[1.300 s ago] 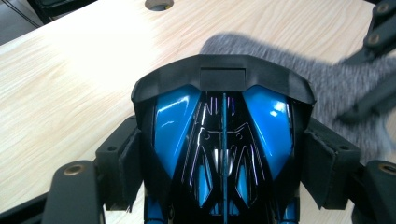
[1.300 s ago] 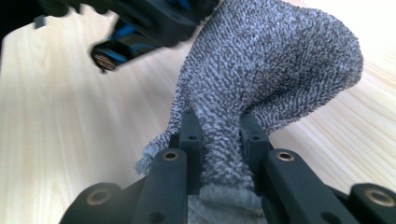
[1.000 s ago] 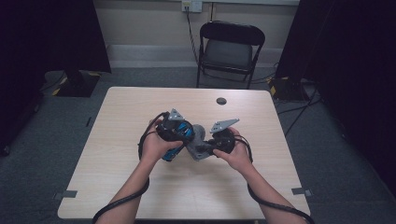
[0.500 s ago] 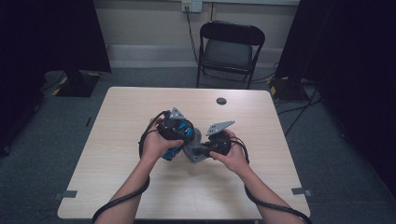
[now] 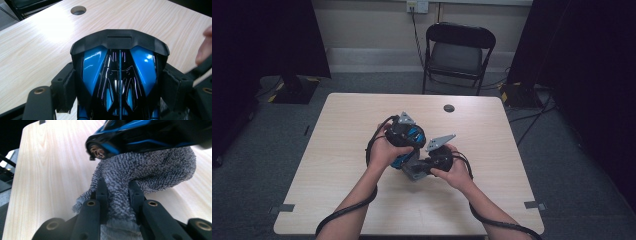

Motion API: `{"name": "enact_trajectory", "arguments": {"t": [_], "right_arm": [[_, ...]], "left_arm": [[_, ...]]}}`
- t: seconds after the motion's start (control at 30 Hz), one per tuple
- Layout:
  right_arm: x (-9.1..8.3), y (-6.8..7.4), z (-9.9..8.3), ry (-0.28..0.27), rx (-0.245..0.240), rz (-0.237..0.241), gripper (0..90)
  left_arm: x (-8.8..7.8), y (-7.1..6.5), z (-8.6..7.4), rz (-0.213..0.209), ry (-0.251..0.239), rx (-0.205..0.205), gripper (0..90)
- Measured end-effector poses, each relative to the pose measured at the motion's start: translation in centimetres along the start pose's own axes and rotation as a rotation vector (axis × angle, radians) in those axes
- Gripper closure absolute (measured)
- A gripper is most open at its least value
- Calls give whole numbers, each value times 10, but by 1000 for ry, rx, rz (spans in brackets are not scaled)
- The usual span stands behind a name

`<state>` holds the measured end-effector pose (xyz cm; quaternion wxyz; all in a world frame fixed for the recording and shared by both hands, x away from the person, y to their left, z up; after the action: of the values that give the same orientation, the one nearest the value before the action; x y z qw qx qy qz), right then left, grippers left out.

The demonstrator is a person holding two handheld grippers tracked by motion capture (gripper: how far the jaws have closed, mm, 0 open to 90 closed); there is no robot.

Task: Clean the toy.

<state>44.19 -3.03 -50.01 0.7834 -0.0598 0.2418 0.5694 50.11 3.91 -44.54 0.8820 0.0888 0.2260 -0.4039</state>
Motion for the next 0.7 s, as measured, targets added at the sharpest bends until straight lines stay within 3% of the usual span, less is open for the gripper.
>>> {"name": "enact_trajectory", "arguments": {"t": [0.47, 0.7], "right_arm": [[11, 16, -9, 36, -30, 48, 757], [12, 17, -18, 87, -61, 54, 756]], "left_arm": [[1, 7, 5, 20, -38, -39, 256], [-3, 15, 6, 44, -46, -63, 256]]}}
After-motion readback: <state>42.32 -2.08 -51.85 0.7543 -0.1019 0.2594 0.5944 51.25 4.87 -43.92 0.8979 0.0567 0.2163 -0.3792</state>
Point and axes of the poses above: each handheld gripper's, and its own axes: x roughly forward along the jaws, z roughly out of its top, y roughly to its left, the point moved 8 cm from there along x, roughly forward along the jaws, and after that the axes turned 12 degrees about -y, right-handed, at the moved point
